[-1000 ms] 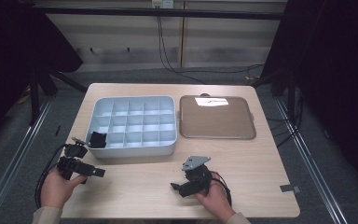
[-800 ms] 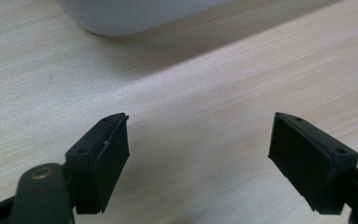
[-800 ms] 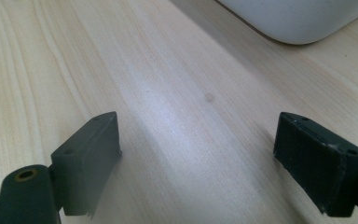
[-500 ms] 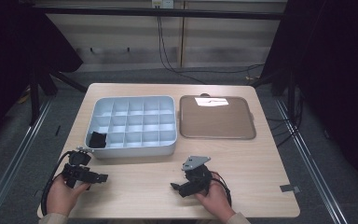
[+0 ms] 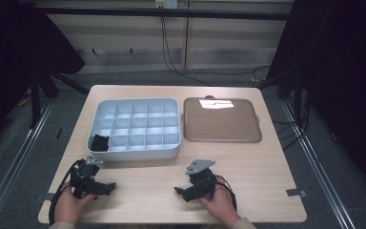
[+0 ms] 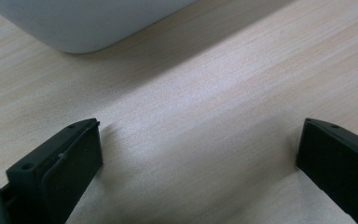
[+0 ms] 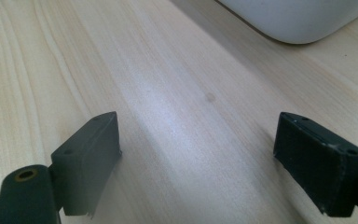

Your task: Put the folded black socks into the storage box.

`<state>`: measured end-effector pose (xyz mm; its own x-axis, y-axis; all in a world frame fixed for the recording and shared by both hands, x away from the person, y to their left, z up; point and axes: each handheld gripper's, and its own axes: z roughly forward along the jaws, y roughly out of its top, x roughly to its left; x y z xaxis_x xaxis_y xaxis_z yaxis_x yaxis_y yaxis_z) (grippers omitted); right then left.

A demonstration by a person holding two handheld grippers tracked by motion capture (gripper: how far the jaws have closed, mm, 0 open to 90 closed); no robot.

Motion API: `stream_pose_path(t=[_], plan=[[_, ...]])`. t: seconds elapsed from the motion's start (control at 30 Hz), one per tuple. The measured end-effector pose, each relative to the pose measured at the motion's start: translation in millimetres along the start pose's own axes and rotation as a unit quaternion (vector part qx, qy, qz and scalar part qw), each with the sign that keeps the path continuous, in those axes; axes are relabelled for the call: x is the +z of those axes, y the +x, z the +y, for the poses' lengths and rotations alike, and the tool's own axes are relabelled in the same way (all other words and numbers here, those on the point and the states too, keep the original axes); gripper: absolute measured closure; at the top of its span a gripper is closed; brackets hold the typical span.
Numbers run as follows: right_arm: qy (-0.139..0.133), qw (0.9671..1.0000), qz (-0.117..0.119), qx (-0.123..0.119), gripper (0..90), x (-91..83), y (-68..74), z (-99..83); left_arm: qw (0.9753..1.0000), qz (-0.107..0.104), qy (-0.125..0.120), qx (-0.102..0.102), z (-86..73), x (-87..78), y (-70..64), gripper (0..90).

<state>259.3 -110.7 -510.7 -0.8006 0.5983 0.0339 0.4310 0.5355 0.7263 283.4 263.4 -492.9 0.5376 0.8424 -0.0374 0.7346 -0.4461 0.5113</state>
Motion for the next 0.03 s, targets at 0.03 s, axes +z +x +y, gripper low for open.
stream_pose_path(t=[0.03], plan=[[0.0,1.0,0.0,0.0,14.1,0.0,0.0,0.0,1.0,-0.001,-0.002,-0.002,-0.4,-0.1,0.6,0.0]])
